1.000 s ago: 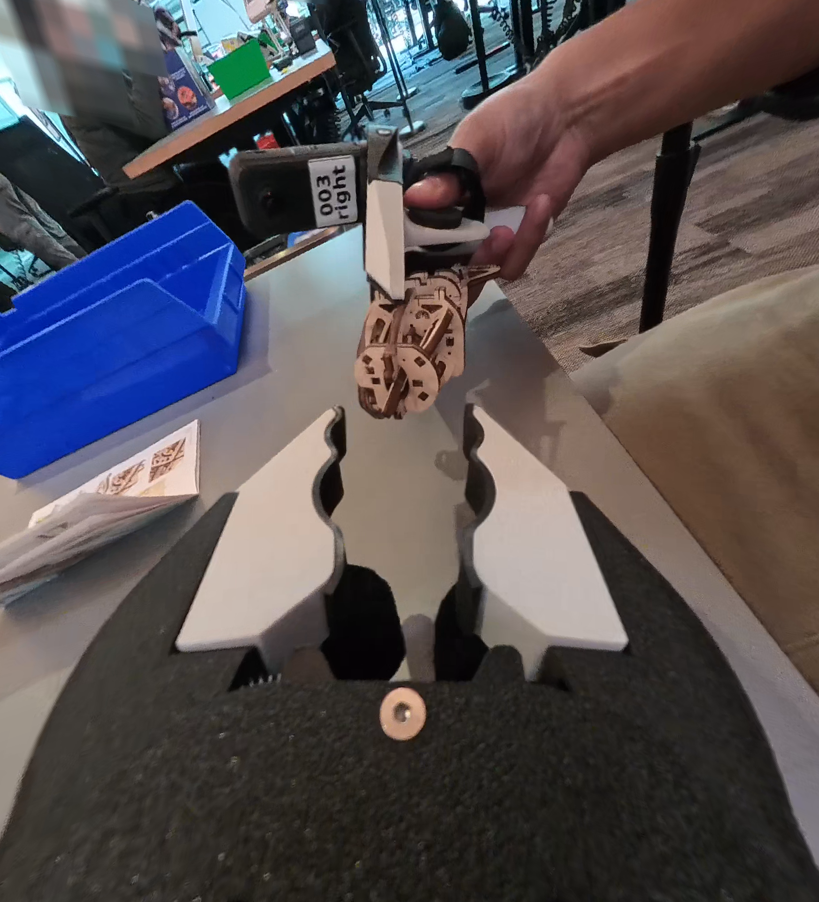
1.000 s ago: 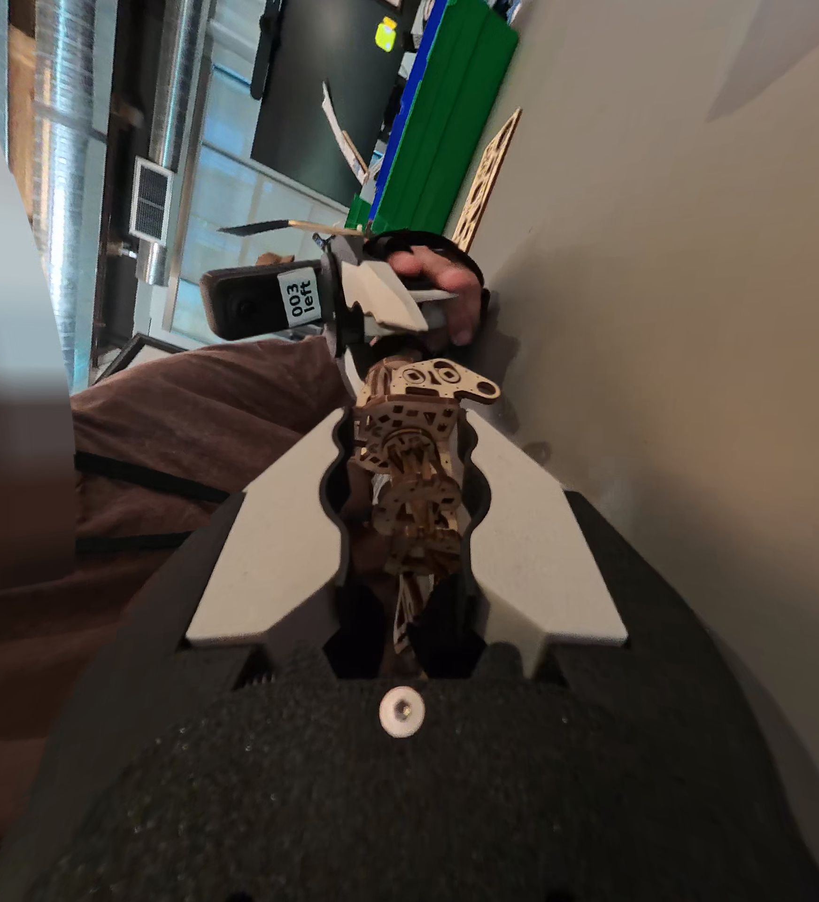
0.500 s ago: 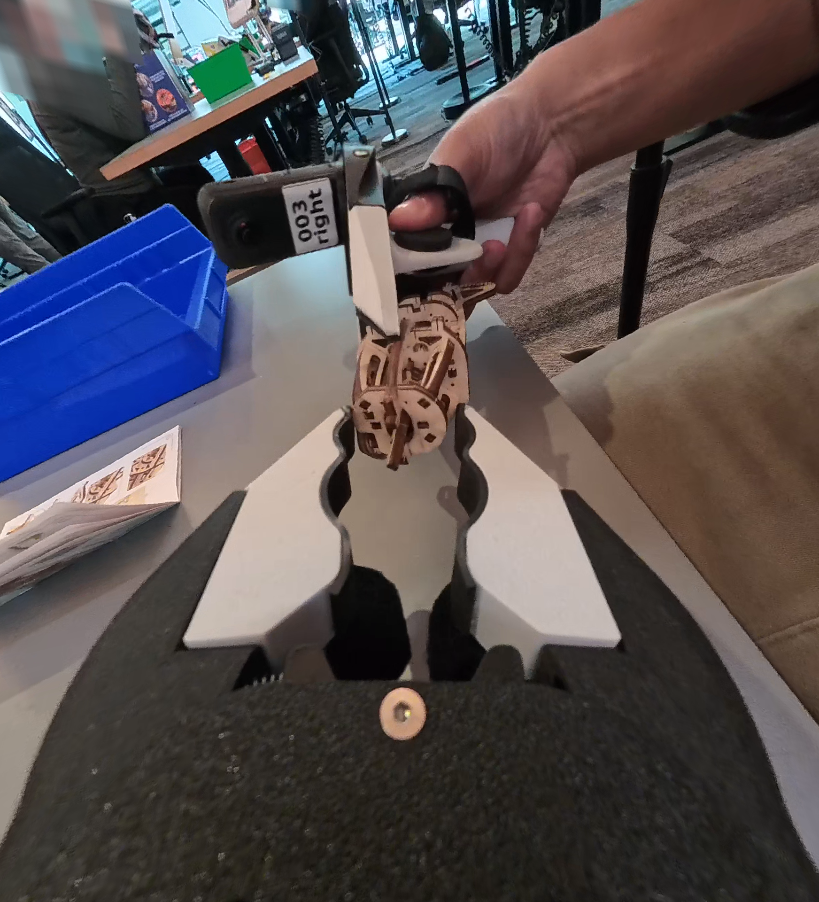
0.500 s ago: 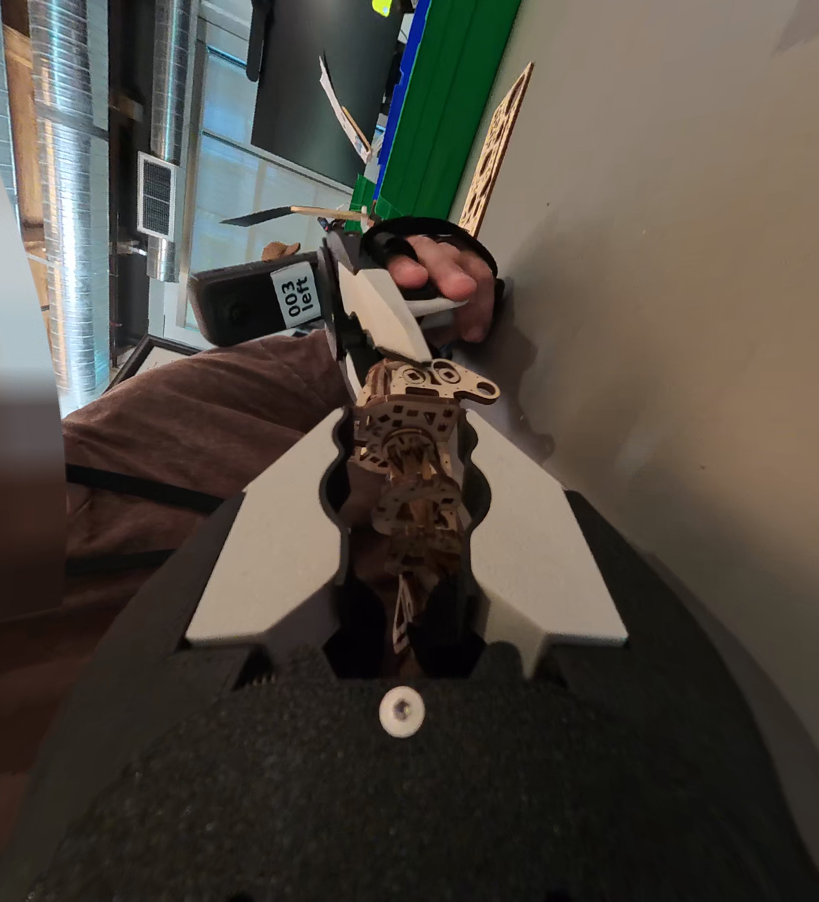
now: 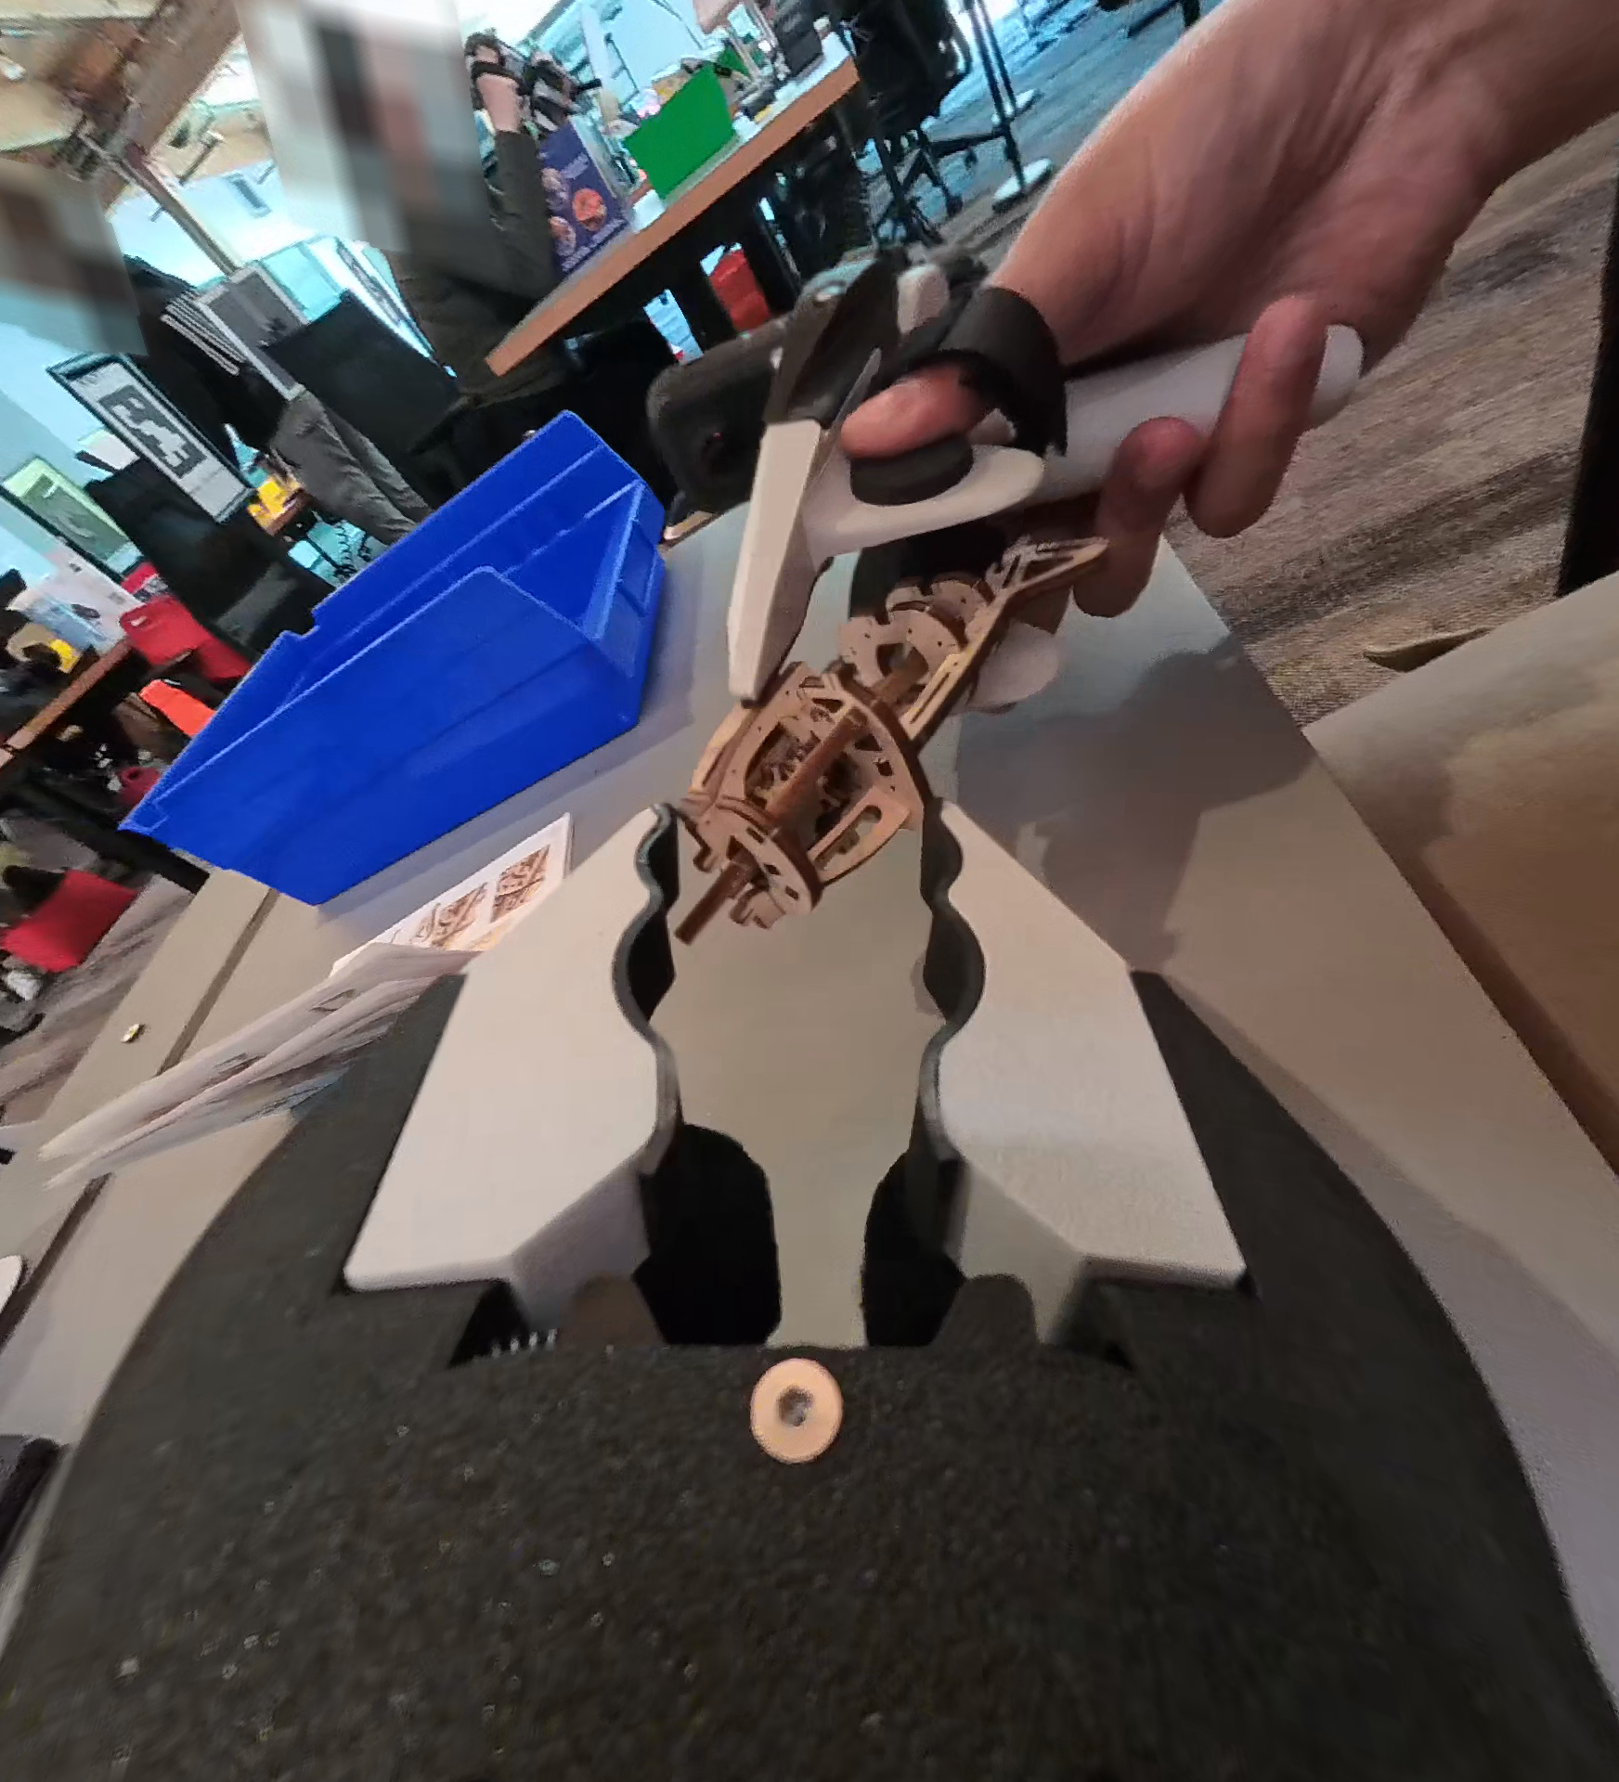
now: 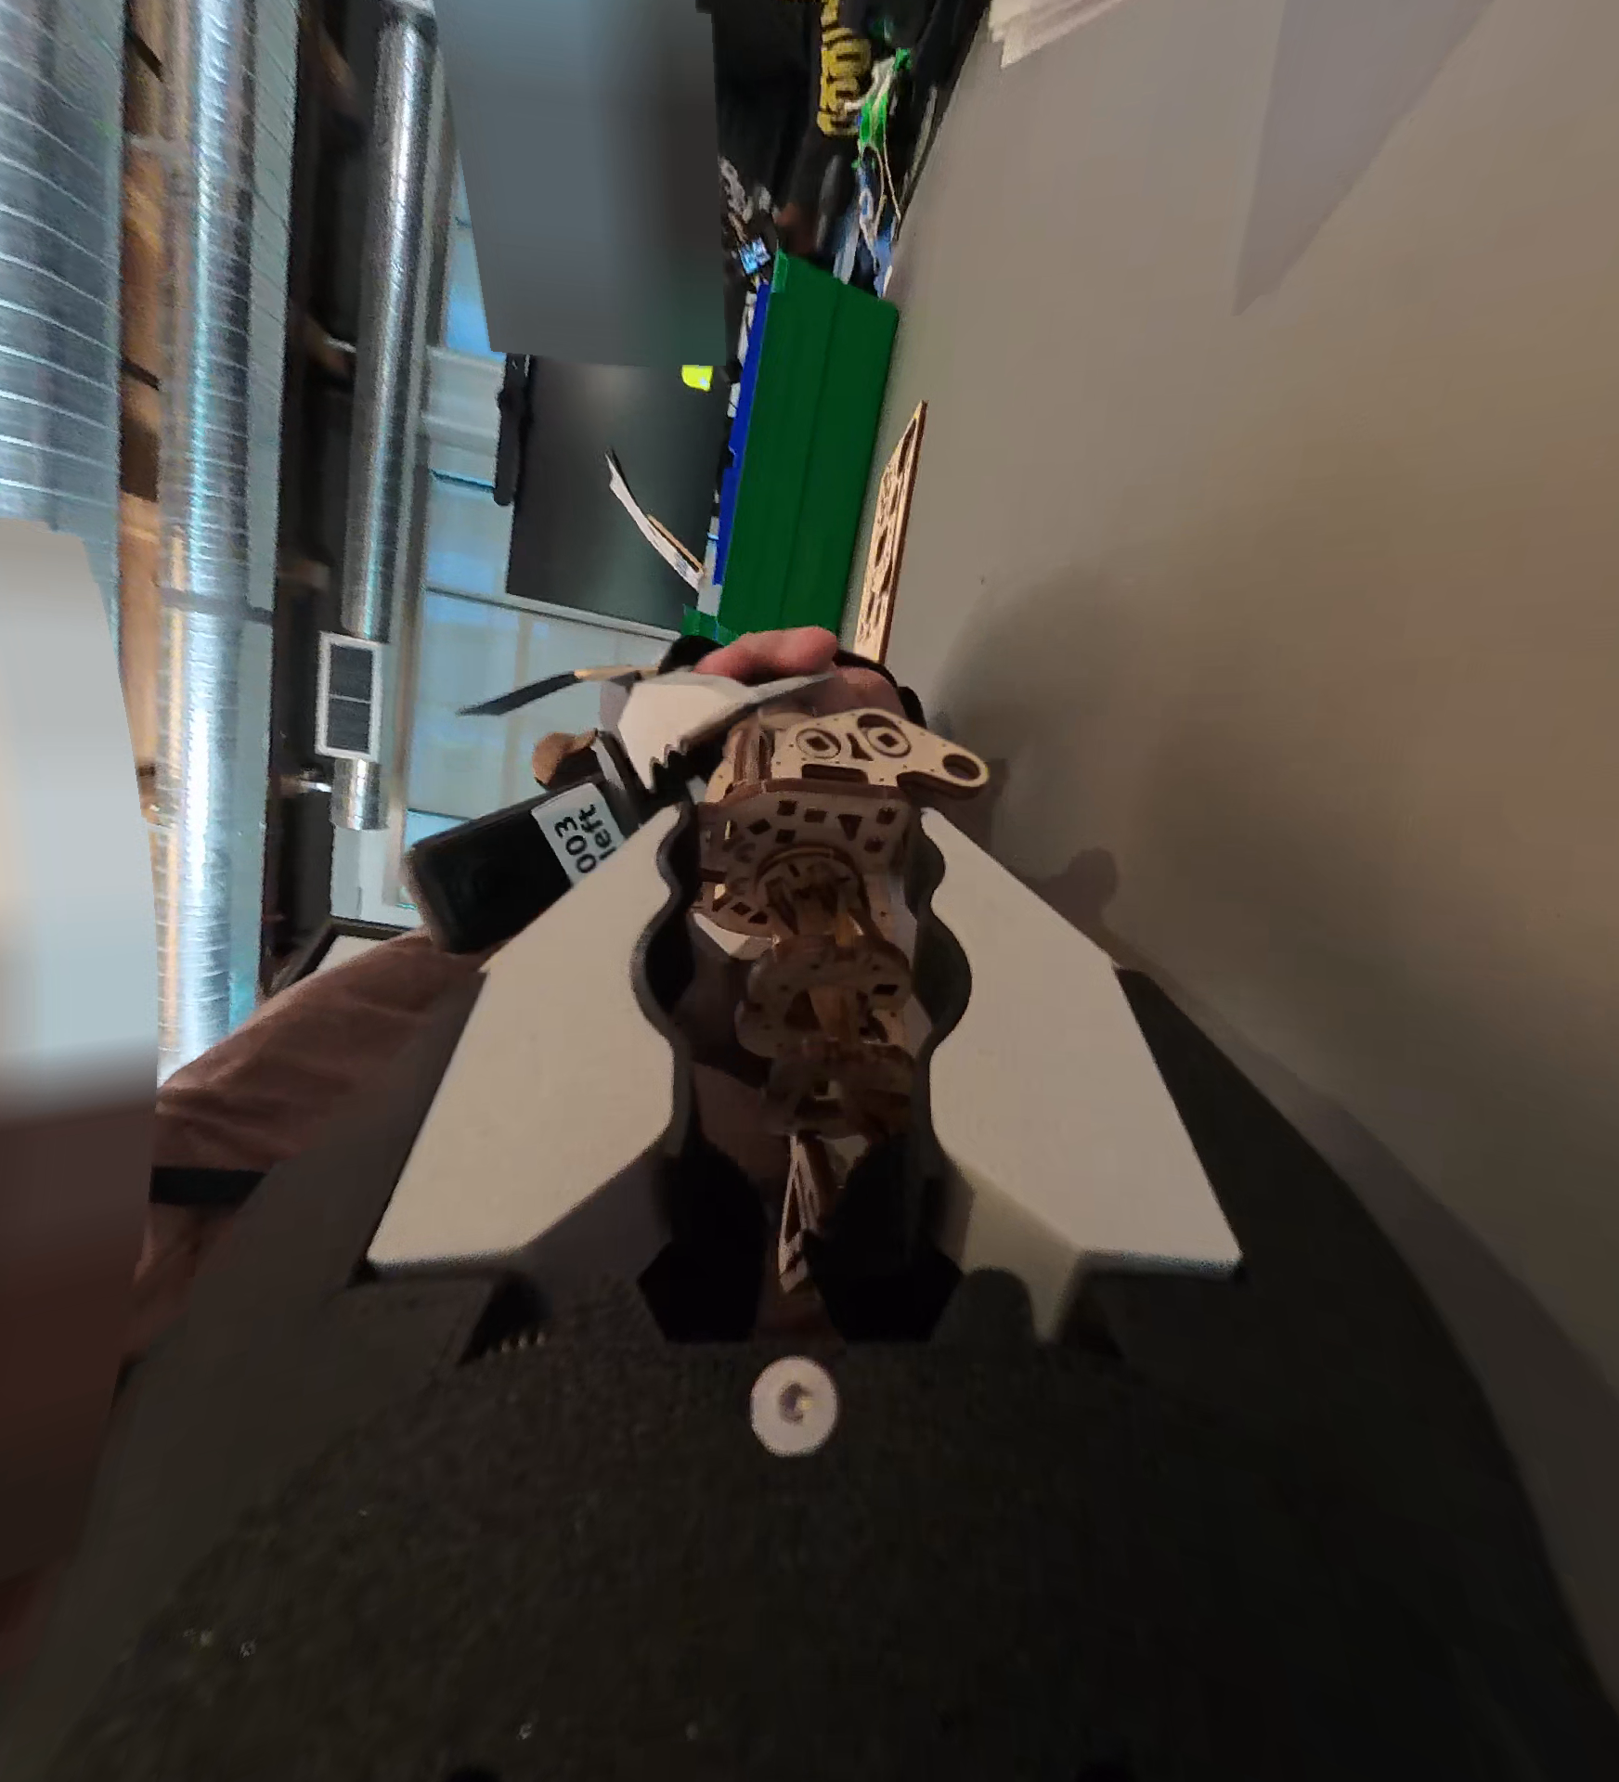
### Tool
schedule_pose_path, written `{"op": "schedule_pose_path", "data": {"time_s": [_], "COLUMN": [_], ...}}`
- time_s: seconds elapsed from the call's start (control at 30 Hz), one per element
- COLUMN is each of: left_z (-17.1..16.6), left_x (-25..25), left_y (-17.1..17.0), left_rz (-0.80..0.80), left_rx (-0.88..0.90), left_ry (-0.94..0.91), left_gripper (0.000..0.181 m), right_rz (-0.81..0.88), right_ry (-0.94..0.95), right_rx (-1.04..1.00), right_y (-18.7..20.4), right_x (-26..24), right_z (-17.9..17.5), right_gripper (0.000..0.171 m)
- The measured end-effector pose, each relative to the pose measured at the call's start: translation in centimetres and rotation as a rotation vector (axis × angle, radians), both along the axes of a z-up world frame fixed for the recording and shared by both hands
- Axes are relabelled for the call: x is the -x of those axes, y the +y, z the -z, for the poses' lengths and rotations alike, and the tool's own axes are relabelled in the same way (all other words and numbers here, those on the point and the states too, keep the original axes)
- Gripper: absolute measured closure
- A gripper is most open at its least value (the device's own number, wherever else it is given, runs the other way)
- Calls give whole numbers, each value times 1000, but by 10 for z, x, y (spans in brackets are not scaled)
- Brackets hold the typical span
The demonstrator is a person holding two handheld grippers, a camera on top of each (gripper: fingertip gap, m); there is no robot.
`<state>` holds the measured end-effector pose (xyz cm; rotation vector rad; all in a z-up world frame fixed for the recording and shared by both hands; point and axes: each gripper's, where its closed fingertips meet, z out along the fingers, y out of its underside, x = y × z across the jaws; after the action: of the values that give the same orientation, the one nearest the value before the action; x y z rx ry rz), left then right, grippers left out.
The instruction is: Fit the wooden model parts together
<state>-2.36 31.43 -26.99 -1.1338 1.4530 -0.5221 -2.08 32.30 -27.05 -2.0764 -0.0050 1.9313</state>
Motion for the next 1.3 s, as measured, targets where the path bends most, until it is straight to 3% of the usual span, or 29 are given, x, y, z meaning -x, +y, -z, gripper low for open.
{"op": "schedule_pose_path", "data": {"time_s": [0.1,0.27,0.67,0.83,0.93,1.1,1.3], "left_z": [-1,8,3,-8,-18,-30,-30], "left_x": [0,-3,2,8,13,23,24], "left_y": [1,5,10,20,25,33,33], "left_rz": [-4,-41,-58,-45,10,86,125], "left_rx": [34,6,80,272,434,526,505], "left_ry": [-8,32,9,-90,-180,-258,-243], "left_gripper": [132,112,126,126,127,126,127], "right_rz": [52,111,87,124,205,266,155], "right_ry": [-37,-19,22,9,50,-258,-591], "right_rx": [11,15,16,-99,-238,-616,-934], "right_y": [6,10,4,11,19,5,-11], "right_x": [-3,-1,12,4,-21,-59,-51], "right_z": [6,0,-6,-22,-55,-78,-37], "right_gripper": [130,130,128,104,102,116,124]}}
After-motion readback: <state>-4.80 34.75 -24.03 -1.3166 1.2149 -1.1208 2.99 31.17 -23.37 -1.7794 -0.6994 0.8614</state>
